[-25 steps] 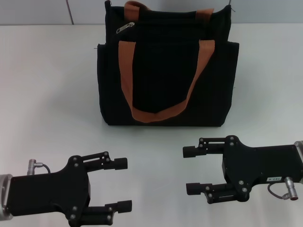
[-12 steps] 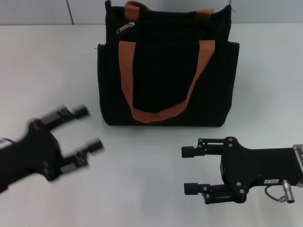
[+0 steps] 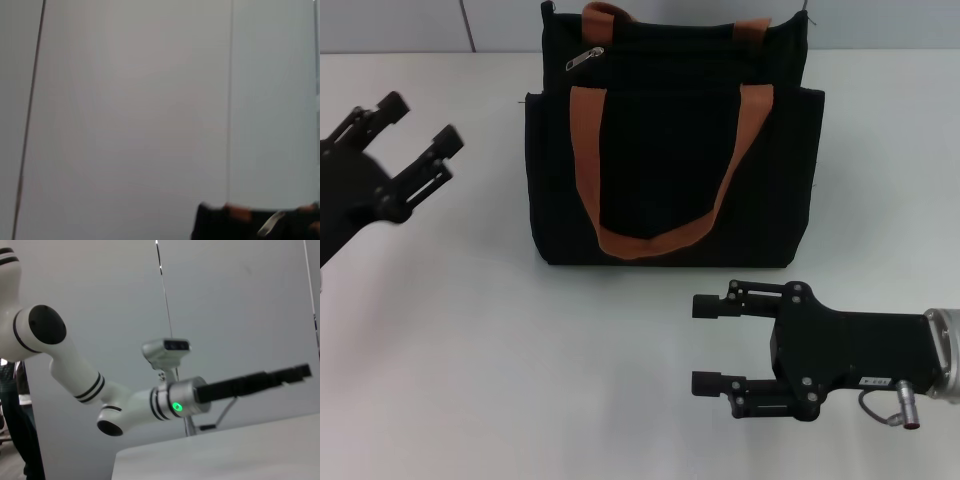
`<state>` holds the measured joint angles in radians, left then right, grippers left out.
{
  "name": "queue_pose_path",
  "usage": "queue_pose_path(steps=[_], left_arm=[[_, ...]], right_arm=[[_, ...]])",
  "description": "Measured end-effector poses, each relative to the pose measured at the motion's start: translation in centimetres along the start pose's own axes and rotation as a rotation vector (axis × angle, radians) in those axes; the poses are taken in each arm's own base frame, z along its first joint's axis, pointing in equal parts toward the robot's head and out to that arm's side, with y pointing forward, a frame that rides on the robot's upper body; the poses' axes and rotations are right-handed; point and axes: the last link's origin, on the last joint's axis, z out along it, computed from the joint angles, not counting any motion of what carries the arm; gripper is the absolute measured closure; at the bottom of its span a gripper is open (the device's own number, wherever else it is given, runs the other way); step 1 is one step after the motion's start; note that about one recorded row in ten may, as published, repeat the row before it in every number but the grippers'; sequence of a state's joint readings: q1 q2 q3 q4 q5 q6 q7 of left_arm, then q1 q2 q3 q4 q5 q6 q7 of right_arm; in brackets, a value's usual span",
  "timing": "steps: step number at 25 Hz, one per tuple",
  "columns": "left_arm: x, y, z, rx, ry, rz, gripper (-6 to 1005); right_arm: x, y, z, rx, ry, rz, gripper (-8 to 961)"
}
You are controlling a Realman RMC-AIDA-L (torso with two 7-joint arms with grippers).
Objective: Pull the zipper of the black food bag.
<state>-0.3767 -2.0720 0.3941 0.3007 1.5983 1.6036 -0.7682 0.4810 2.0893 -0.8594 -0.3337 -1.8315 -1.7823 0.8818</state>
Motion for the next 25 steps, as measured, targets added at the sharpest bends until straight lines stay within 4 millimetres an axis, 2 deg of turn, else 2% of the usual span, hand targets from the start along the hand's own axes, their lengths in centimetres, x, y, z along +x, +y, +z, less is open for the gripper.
queue_pose_path(steps=[1,2,3,5,7,17,25], left_arm=[[-0.3,-0.3,0.8,0.014,-0.023,-0.002,223],[-1.0,-0.7,2.6,0.027,-0.070,-0.008,223],[-1.0,-0.7,2.6,0.027,-0.070,-0.008,224],[-1.5,-0.7,4.1,0.008,-0.124,0.002,224],[-1.7,0.1,5.6,-0.080,-0.175,0.039,225],[-0.7,0.8,8.6,-0.159,-0.162,0.085,227],[-0.5,1.1,9.5,-0.159,-0.130,0.126,229]], right_arm=[[0.0,0.1,0.1,0.002,-0.011,0.000,239],[0.2,0.3,0.3,0.006,-0.025,0.004,239],[0.2,0.3,0.3,0.006,-0.025,0.004,239],[0.2,0.4,0.3,0.012,-0.037,0.010,239],[0.3,0.5,0.5,0.027,-0.062,0.015,239],[0.5,1.2,0.6,0.067,-0.132,0.029,240],[0.7,1.4,0.7,0.083,-0.152,0.053,240]])
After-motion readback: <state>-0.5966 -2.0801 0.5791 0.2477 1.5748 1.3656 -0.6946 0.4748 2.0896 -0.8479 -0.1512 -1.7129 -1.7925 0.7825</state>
